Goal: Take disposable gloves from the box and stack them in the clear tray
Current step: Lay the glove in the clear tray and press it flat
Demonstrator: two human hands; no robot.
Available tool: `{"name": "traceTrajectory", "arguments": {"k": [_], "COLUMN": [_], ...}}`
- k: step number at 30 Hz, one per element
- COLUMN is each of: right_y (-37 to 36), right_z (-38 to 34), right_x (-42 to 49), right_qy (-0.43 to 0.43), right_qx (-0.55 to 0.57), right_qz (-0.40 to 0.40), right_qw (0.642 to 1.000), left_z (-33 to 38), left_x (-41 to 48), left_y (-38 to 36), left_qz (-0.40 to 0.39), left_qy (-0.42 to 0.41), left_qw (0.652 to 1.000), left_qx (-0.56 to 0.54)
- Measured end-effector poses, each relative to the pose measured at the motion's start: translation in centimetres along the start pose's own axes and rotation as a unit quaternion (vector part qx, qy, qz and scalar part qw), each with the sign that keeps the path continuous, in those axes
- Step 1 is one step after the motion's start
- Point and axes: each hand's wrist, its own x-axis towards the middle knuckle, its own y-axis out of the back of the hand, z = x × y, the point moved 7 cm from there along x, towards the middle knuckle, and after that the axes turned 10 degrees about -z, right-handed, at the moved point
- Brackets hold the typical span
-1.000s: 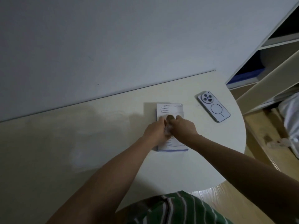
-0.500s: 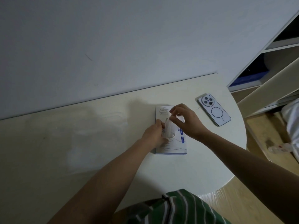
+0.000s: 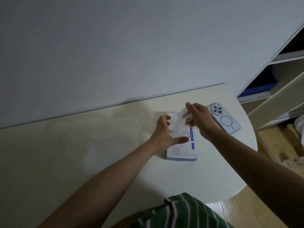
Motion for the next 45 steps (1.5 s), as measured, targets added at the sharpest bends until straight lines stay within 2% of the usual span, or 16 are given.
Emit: {"name": "traceTrajectory", "arguments": {"k": [4, 6, 9, 11, 15, 18, 21, 24, 28, 29, 31, 33, 35, 39, 41, 45], "right_y": [-2.5, -3.8, -5.2, -5.9, -8.7, -11.5, -14.3, -17.3, -20.2, -20.7, -20.9, -20.3, -20.3, -20.8, -20.6, -19.9], "right_z": [-1.6, -1.8, -2.0, -2.0, -2.8, -3.9, -4.5, -4.5, -4.0, -4.0, -4.2, -4.5, -4.4, -4.4, -4.4, -4.6], "right_x": [0.3, 0.3, 0.2, 0.0, -0.1, -0.1, -0.1, -0.3, -0.4, -0.3, 0.2, 0.7, 0.9, 0.9, 0.8, 0.6], "right_qy": [-0.005, -0.021, -0.028, -0.027, 0.028, 0.064, 0.084, 0.095, 0.119, 0.124, 0.127, 0.127, 0.120, 0.105, 0.089, 0.072], "right_qx": [0.031, 0.050, 0.051, 0.053, -0.015, -0.083, -0.163, -0.242, -0.349, -0.355, -0.336, -0.320, -0.319, -0.310, -0.253, -0.182], "right_qz": [-0.026, -0.039, -0.052, -0.056, -0.145, -0.226, -0.290, -0.339, -0.363, -0.357, -0.314, -0.250, -0.224, -0.241, -0.240, -0.239], "right_qw": [0.999, 0.998, 0.997, 0.997, 0.989, 0.968, 0.939, 0.904, 0.856, 0.855, 0.879, 0.905, 0.913, 0.914, 0.933, 0.951], "left_z": [0.8, 0.3, -1.1, -2.1, -3.5, -4.5, -6.0, -7.5, -9.1, -9.5, -10.2, -11.2, -12.1, -12.9, -12.8, -12.9], "left_x": [-1.5, -2.5, -3.9, -4.7, -6.7, -8.3, -9.6, -10.6, -12.1, -12.5, -13.2, -13.9, -14.6, -15.1, -15.2, -15.3], "left_y": [3.0, 4.6, 6.5, 7.5, 9.0, 9.8, 10.8, 11.8, 12.5, 12.8, 13.6, 14.5, 15.2, 15.4, 15.4, 14.7], "left_qz": [0.113, 0.141, 0.142, 0.123, 0.069, 0.032, 0.040, 0.056, 0.048, 0.044, 0.047, 0.083, 0.114, 0.136, 0.133, 0.073], "left_qy": [-0.040, -0.050, -0.044, -0.038, -0.029, -0.010, 0.031, 0.048, 0.050, 0.041, 0.013, -0.006, -0.013, 0.016, 0.026, 0.045], "left_qw": [0.991, 0.989, 0.980, 0.962, 0.957, 0.971, 0.978, 0.969, 0.949, 0.944, 0.936, 0.919, 0.912, 0.930, 0.941, 0.964], "left_qx": [0.066, 0.016, -0.132, -0.242, -0.280, -0.235, -0.205, -0.234, -0.308, -0.324, -0.349, -0.385, -0.394, -0.342, -0.309, -0.252]}}
